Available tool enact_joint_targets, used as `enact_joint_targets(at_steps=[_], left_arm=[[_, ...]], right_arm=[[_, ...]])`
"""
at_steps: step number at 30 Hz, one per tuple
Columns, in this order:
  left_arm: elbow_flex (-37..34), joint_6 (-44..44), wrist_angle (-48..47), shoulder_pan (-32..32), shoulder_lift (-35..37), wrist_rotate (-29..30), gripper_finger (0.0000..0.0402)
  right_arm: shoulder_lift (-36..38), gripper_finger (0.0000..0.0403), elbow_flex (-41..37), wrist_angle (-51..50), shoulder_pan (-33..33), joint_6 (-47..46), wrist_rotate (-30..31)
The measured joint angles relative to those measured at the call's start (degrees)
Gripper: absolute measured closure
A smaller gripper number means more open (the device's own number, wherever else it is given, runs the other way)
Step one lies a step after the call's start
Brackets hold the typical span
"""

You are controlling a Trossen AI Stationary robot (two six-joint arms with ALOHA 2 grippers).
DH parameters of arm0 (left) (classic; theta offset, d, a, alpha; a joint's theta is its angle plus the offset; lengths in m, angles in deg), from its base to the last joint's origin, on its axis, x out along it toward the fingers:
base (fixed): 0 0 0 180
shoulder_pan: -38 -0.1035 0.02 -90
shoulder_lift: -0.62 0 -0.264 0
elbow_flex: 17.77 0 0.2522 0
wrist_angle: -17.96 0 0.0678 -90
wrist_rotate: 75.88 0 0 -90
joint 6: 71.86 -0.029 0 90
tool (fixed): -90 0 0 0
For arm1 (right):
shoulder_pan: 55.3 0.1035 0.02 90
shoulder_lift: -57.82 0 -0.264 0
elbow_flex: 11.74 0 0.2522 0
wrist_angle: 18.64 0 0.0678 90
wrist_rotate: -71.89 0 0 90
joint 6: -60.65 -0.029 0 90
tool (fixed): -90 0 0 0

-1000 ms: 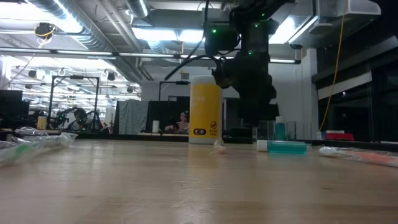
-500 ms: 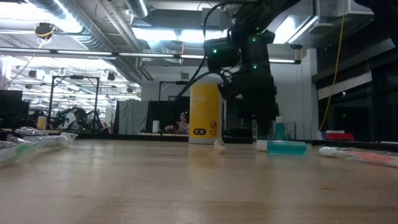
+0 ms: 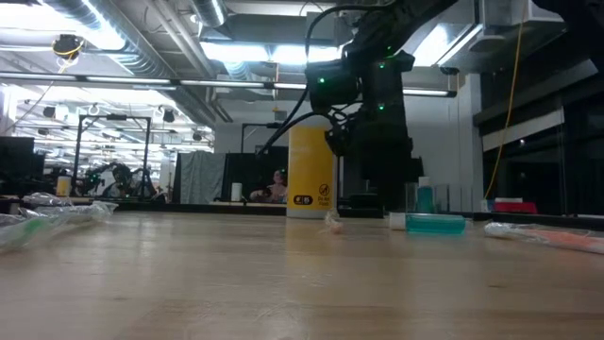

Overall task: Pick & Place toothbrushing station
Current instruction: Put the blue mouthwash into the transparent organizer

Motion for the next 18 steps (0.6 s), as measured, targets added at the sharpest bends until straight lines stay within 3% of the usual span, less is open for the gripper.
enact_joint_targets(at_steps=[18], left_arm=[[0.0,-0.04,1.35,0.0,0.0,0.46,0.0397]], right_arm=[[0.0,0.0176,-5.07,4.09,1.05,-3.92,-0.98]])
